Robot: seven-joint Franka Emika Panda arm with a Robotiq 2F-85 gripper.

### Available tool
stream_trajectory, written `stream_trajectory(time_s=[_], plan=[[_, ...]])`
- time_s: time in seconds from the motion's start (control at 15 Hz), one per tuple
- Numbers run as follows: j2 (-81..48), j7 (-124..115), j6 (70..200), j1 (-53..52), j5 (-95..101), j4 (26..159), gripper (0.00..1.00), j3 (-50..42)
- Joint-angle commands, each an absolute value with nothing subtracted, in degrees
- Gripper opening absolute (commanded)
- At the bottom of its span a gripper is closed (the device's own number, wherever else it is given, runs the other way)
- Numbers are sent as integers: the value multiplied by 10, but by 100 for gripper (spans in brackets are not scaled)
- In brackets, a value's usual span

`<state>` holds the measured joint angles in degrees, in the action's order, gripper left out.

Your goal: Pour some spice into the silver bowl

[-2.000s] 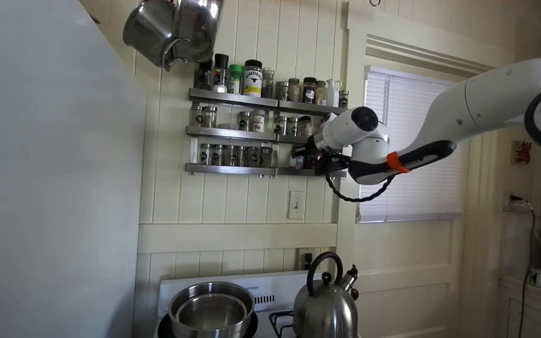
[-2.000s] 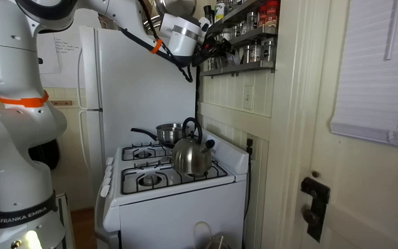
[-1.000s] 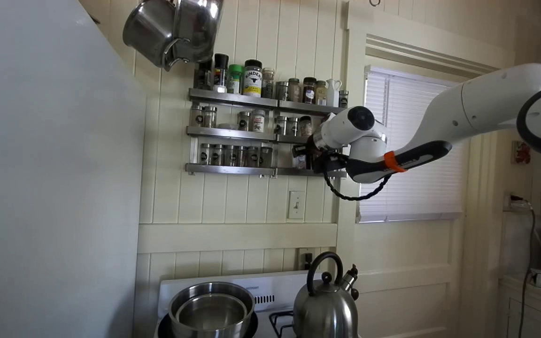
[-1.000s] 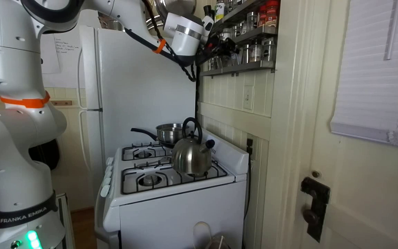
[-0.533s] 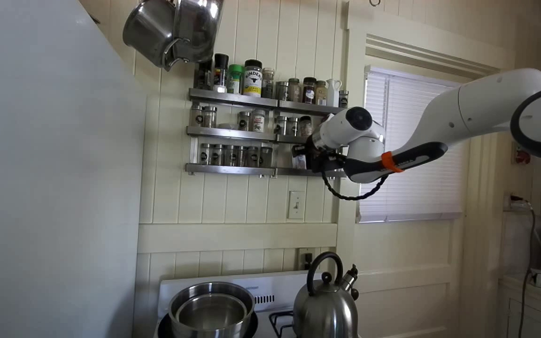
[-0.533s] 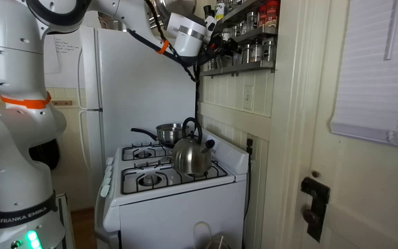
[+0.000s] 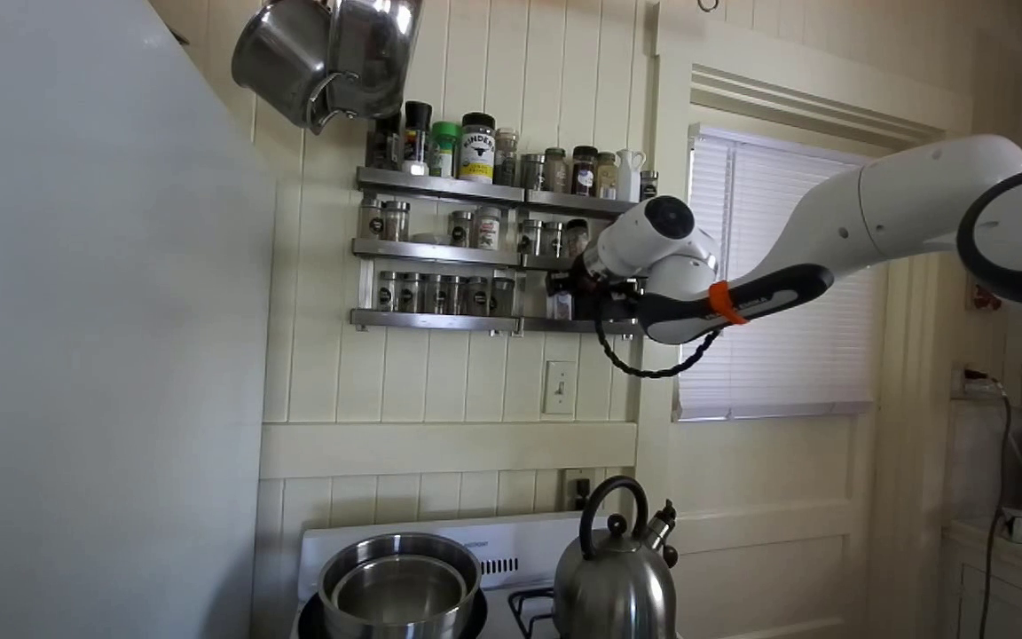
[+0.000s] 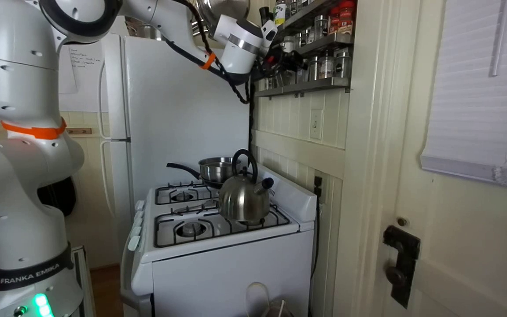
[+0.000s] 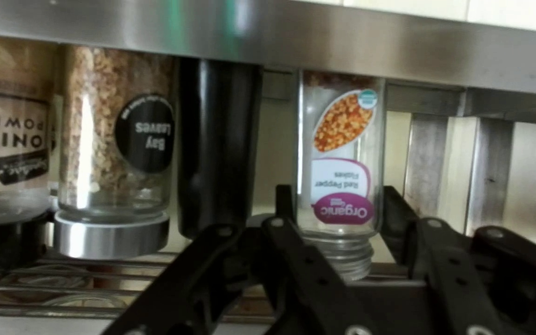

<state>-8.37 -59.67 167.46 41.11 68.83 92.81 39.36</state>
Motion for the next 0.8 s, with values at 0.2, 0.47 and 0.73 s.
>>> stream_trajectory(time_s=[0.2,0.47,0.73], plan=[[-96,-594,1671,408,651,936,23,406],[-88,-565,1662,412,624,949,81,416],[-81,-525,1663,419,572,969,100,430]])
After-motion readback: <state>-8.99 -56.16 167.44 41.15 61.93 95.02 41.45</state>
